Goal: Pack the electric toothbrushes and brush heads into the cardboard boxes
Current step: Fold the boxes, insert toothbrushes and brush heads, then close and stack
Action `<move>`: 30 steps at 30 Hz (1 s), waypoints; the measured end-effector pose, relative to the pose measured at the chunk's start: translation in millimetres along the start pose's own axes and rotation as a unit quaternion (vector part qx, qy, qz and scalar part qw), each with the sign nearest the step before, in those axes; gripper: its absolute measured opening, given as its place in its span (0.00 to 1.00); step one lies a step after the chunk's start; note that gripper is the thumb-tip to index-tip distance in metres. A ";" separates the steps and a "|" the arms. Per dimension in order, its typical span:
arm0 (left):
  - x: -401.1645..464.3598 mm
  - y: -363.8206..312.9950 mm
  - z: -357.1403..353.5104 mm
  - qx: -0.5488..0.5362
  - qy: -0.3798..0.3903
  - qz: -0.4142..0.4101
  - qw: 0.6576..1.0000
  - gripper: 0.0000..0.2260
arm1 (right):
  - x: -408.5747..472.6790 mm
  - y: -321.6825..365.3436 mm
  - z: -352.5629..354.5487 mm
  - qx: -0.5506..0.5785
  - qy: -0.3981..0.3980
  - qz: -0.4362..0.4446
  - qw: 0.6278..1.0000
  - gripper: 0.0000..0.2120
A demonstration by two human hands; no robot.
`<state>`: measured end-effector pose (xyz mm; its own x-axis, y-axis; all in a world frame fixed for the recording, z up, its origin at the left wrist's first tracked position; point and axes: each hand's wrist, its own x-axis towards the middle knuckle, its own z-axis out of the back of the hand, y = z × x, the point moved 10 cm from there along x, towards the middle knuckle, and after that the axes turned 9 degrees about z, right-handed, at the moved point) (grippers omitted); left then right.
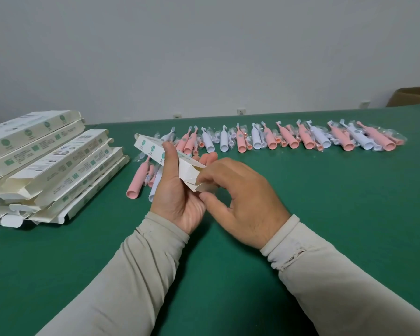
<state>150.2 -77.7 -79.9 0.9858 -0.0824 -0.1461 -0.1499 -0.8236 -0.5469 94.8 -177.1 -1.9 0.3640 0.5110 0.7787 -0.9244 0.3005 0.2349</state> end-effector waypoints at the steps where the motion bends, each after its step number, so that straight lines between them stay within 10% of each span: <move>1: 1.4 1.9 1.3 0.001 0.002 0.006 1.000 0.44 | -0.3 0.8 -1.5 0.000 0.007 0.005 1.000 0.09; 30: 1.7 6.1 -16.9 0.019 0.075 -0.010 0.997 0.33 | -7.7 -21.1 15.1 0.043 -0.105 -0.067 0.991 0.08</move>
<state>152.2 -92.4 -69.6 0.9885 -0.1509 -0.0108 -0.1292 -0.8049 -0.5791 109.8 -199.5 -4.1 0.4605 0.2887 0.8394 -0.8790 0.2802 0.3858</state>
